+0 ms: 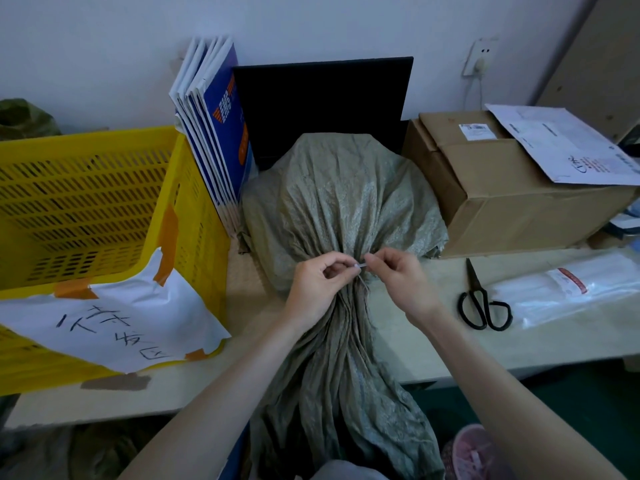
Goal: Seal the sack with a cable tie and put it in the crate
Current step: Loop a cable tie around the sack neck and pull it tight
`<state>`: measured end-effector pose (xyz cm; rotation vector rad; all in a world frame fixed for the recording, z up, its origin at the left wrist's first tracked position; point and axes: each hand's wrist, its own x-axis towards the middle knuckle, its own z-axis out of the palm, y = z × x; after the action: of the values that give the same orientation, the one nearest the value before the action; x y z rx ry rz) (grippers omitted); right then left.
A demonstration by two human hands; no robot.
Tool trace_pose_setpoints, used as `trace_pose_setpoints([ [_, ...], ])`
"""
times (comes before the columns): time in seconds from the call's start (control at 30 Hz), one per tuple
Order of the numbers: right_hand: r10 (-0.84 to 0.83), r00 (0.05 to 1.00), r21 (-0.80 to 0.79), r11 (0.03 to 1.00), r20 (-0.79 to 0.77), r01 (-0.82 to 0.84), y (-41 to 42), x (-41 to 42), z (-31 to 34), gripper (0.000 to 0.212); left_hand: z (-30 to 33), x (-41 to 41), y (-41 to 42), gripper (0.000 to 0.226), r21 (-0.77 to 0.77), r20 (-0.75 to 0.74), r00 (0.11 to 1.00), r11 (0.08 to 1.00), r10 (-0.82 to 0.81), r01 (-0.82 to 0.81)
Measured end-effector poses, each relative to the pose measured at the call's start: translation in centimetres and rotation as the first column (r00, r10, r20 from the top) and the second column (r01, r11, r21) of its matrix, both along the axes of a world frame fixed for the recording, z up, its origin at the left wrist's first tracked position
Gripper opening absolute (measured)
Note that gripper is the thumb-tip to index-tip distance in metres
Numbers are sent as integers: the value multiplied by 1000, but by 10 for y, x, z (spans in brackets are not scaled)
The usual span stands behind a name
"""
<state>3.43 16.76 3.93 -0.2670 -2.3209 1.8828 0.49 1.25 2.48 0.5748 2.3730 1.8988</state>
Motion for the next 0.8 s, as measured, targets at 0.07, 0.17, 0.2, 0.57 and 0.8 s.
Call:
trace_pose_setpoints([
  [0.07,-42,999,-20,999,-8,41,0,1,1,28,-1,1,1,5,-8,-20,1000,1000,-9,9],
  [0.17,-75,997,-16,997,-30,75,-1,4,3,27,-1,3,1,3,-36,-79,996,999,-38,36],
  [0.2,-82,996,-15,997,-40,81,-1,5,4,27,-1,3,1,3,-40,-100,994,998,-48,44],
  [0.57,-130,986,-100,988,-106,120,12,6,23,27,-14,6,-9,4,-53,-148,988,998,-52,45],
  [0.8,-169,969,-239,963,-181,123,27,3,34,33,-28,6,-19,18,-229,-166,985,970,47,-85],
])
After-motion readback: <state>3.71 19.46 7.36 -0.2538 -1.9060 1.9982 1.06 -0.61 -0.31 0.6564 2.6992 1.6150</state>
